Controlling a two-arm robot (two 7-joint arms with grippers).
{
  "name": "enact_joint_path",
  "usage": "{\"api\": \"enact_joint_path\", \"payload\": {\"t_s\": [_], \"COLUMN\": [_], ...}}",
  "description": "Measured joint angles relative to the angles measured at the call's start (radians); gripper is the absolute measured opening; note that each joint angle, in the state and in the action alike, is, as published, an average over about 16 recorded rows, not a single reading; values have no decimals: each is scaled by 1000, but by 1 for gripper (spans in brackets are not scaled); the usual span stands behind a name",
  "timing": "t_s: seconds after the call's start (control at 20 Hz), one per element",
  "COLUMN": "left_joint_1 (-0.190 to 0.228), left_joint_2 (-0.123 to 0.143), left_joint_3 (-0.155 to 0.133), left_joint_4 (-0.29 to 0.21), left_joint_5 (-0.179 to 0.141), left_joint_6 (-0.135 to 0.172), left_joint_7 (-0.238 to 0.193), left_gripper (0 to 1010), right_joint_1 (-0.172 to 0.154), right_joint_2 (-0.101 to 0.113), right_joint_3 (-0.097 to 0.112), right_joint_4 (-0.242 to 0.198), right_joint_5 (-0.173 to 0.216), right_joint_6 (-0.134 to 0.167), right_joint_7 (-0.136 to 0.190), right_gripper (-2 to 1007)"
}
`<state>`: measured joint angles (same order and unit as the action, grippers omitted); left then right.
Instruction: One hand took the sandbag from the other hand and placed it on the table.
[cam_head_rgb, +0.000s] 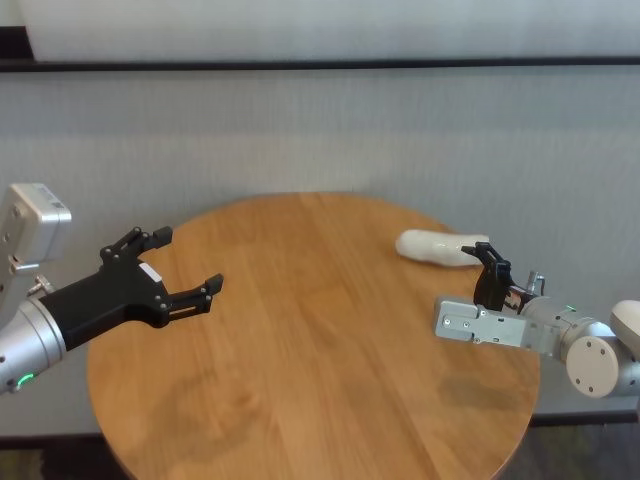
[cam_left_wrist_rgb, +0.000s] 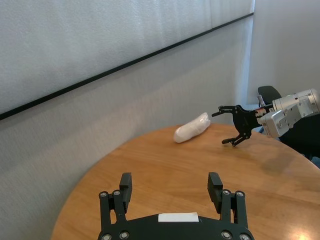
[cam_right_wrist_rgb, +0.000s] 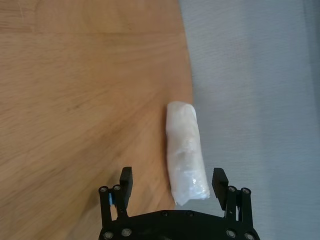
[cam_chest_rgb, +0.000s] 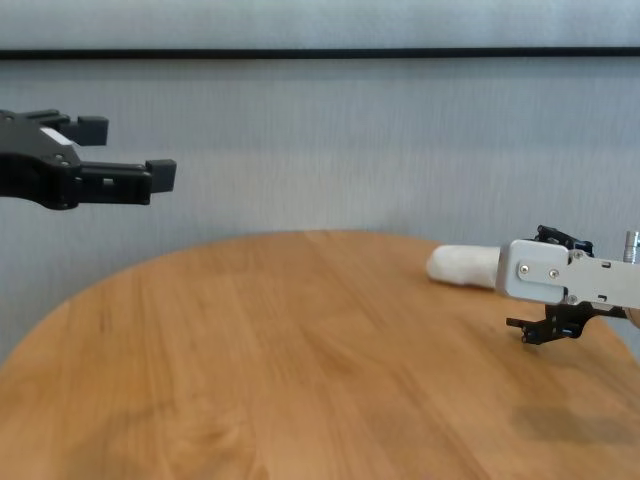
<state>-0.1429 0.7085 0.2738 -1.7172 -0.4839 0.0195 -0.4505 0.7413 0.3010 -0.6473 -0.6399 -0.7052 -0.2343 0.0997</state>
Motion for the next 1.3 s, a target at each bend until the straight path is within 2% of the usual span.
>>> {"api": "enact_joint_path", "payload": {"t_s": [0.25, 1.3], "left_joint_1": [0, 0], "left_joint_2": [0, 0], "left_joint_3": [0, 0], "left_joint_4": [0, 0], "left_joint_5": [0, 0], "left_joint_6": [0, 0], "left_joint_7": [0, 0], "left_gripper": [999, 999], "right_joint_1": [0, -4], "right_joint_2": [0, 3], "right_joint_3": [0, 1], "right_joint_4": [-1, -11], "right_joint_5": [0, 0], "right_joint_6": [0, 1], "right_joint_7": [0, 0], "right_gripper": [1000, 1000]}}
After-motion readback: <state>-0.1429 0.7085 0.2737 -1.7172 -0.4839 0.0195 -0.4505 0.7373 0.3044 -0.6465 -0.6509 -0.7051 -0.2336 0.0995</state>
